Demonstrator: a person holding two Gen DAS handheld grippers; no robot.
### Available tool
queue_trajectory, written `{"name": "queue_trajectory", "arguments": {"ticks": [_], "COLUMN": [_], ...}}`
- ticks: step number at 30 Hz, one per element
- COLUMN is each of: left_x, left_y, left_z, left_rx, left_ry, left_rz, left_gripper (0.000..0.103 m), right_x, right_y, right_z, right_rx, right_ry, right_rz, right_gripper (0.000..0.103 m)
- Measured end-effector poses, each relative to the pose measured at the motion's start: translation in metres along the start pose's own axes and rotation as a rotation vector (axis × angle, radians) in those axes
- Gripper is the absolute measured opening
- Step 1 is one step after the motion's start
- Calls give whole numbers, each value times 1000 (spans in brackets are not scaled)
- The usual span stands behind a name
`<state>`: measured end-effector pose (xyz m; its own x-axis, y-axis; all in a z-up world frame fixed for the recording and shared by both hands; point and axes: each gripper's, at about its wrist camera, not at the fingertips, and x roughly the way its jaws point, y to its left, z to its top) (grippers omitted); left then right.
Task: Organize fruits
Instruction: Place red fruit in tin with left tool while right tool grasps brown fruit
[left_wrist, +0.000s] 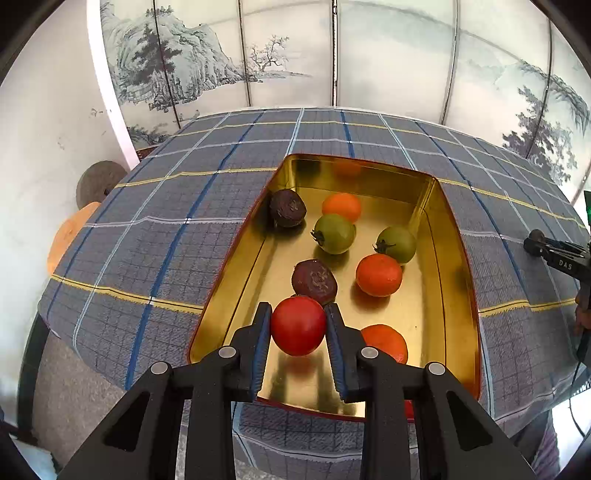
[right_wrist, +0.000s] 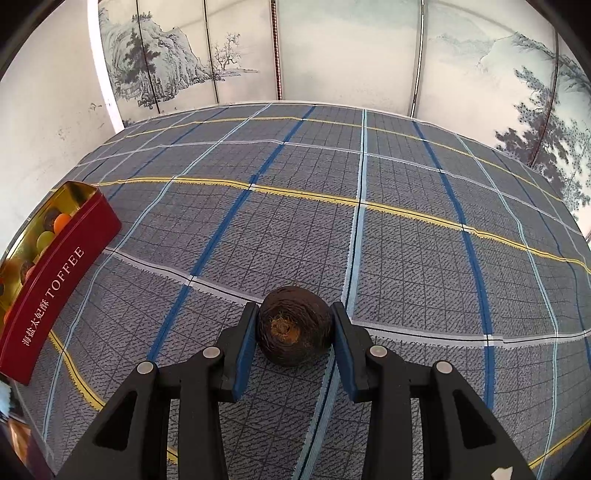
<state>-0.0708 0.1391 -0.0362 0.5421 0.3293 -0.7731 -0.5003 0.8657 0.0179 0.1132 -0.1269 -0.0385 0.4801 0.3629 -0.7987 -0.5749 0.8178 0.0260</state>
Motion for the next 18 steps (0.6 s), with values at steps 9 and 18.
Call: {"name": "queue_trajectory", "arguments": {"ticks": [9,18], "left_x": [-7,-17], "left_y": [-3,-6], "left_z": [1,4], "left_rx": [5,21], "left_ry": [-55,-83], "left_rz": [24,69], "left_gripper": [77,79], "right_x": [0,0], "right_y": [0,0], "right_z": [0,0], "right_rx": [0,0], "right_ry": [0,0], "right_rz": [0,3], "right_gripper": [36,36]}}
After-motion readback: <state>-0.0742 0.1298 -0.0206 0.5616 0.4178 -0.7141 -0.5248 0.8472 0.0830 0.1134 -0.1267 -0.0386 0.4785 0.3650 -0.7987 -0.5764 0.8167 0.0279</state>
